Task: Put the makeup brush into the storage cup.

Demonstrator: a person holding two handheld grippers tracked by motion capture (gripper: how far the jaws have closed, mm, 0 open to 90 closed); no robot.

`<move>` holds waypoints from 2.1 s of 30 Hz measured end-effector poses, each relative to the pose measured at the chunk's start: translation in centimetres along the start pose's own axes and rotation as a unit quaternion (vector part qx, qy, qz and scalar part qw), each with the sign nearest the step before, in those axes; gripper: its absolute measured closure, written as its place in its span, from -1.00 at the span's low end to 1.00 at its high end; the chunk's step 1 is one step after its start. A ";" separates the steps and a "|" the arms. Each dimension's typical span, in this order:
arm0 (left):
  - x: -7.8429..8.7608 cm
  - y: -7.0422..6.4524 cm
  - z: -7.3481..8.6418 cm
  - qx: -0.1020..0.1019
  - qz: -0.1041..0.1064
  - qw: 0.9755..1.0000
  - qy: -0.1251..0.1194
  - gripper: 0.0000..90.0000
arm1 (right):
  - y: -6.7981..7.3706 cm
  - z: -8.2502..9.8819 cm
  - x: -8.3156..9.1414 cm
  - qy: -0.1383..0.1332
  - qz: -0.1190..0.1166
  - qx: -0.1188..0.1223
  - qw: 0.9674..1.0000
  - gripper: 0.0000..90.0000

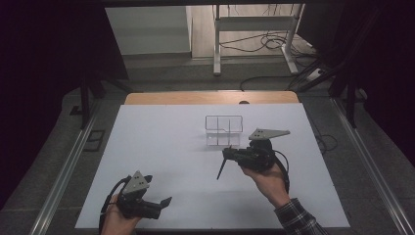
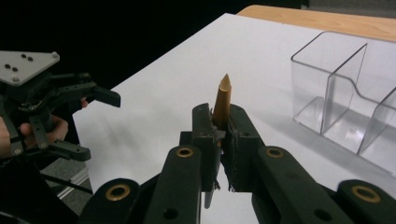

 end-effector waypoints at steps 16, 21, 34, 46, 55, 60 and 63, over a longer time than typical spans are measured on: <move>0.6 1.0 0.5 0.006 -0.023 1.000 -0.004 -0.94 | -1.3 -2.5 -0.9 -0.015 0.016 0.006 1.000 0.86; 0.8 1.1 0.7 0.005 -0.029 1.000 -0.004 -0.93 | -1.5 -3.4 -1.2 -0.018 0.020 0.011 1.000 0.86; 1.5 1.6 1.1 0.006 -0.037 0.999 -0.004 -0.92 | -2.6 -5.2 -2.2 -0.027 0.034 0.017 0.999 0.86; 2.1 2.1 1.4 0.014 -0.043 0.999 -0.012 -0.92 | -3.7 -7.0 -3.1 -0.036 0.053 0.033 0.997 0.86; 2.5 2.3 1.6 0.018 -0.046 0.999 -0.017 -0.93 | -4.4 -8.0 -3.9 -0.036 0.068 0.042 0.996 0.86; 2.6 2.4 1.7 0.021 -0.046 0.999 -0.019 -0.93 | -4.7 -8.4 -4.4 -0.040 0.074 0.047 0.995 0.86; 2.7 2.5 1.7 0.021 -0.047 0.998 -0.019 -0.93 | -4.8 -8.7 -4.6 -0.041 0.076 0.049 0.995 0.86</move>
Point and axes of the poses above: each handheld gripper's, and its own axes: x roughly backward along the jaws, z roughly out of its underside, y roughly to its left, the point moved 3 cm from there along -x, roughly forward along the jaws, and after that the axes turned 11 degrees about -y, right-handed, at the moved point
